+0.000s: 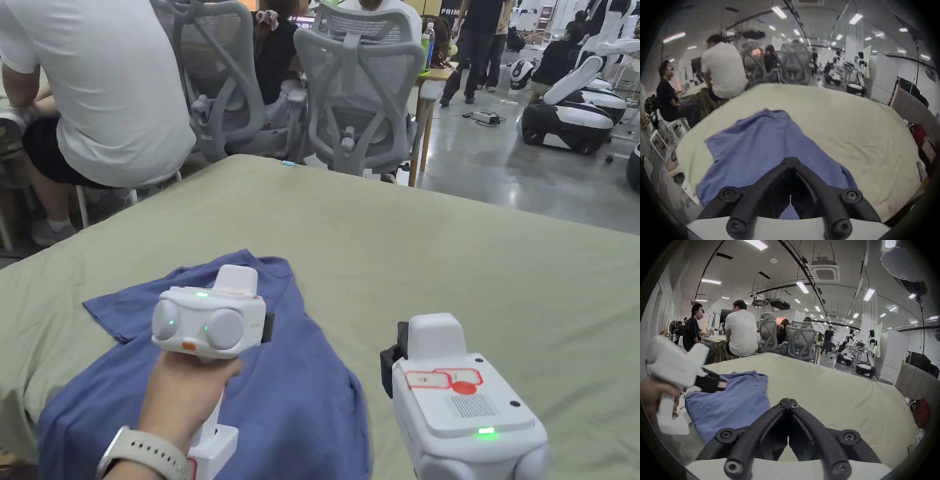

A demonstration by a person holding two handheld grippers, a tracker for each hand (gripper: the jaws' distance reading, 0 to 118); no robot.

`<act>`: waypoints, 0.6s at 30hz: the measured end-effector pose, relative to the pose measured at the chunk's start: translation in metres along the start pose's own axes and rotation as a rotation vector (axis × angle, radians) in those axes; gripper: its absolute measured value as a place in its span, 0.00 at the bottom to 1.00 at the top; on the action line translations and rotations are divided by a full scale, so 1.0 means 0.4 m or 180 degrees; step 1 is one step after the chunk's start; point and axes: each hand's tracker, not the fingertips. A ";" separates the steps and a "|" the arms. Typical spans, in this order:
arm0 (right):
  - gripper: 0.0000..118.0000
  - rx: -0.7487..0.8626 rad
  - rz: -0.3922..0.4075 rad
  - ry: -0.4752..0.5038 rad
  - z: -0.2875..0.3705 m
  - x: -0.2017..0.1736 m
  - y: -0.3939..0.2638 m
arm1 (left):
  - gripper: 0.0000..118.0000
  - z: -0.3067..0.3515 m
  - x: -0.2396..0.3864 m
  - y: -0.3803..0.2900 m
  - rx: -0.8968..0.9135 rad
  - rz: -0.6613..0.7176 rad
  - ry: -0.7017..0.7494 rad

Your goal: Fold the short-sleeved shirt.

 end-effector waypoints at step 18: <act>0.00 -0.0237 -0.0099 -0.0111 -0.193 0.141 -0.044 | 0.88 -0.448 0.083 0.090 -0.0581 -0.0191 0.0027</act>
